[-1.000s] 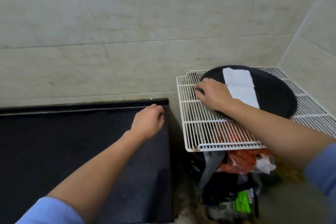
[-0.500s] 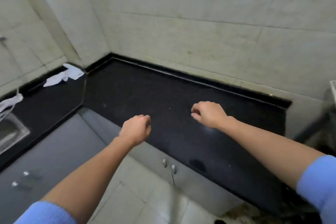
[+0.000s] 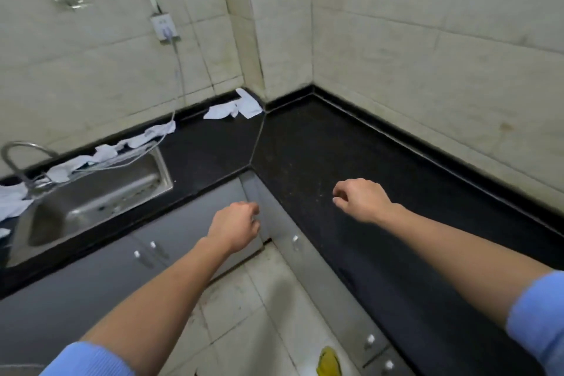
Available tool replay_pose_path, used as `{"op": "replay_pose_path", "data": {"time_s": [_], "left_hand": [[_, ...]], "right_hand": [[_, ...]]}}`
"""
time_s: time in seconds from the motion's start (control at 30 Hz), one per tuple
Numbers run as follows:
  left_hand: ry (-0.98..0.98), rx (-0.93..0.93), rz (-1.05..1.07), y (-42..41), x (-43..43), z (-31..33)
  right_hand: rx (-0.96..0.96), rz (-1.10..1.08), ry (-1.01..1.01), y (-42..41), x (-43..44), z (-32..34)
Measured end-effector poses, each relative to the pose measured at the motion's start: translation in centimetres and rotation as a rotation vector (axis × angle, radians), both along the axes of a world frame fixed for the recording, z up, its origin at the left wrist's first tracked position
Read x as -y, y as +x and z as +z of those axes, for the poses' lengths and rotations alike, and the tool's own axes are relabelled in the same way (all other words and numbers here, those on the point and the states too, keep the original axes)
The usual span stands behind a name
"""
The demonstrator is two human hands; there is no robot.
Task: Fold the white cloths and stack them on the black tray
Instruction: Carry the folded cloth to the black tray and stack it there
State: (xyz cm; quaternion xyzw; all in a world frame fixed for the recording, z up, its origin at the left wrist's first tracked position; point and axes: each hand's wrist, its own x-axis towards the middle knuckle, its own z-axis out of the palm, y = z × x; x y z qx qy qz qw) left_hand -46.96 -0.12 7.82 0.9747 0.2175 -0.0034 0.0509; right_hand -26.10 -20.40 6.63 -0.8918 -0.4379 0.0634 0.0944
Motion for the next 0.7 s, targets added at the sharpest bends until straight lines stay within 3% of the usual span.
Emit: {"op": "replay_pose_path", "data": {"time_s": [0.2,0.4,0.7], "left_hand": [[-0.025,0.055,0.181,2.4,-9.1,0.9],[-0.101,-0.019,0.325,2.1,-15.5,-1.4],[-0.102,-0.018,0.315,6.1,-29.4,-3.2]], "right_hand": [[-0.012,0.138,-0.016,5.2,-12.4,0.9],[-0.029,0.264,-0.067,7.4,-22.3,0.2],[-0.089,0.283,-0.112,10.9,-36.9,-2.7]]}}
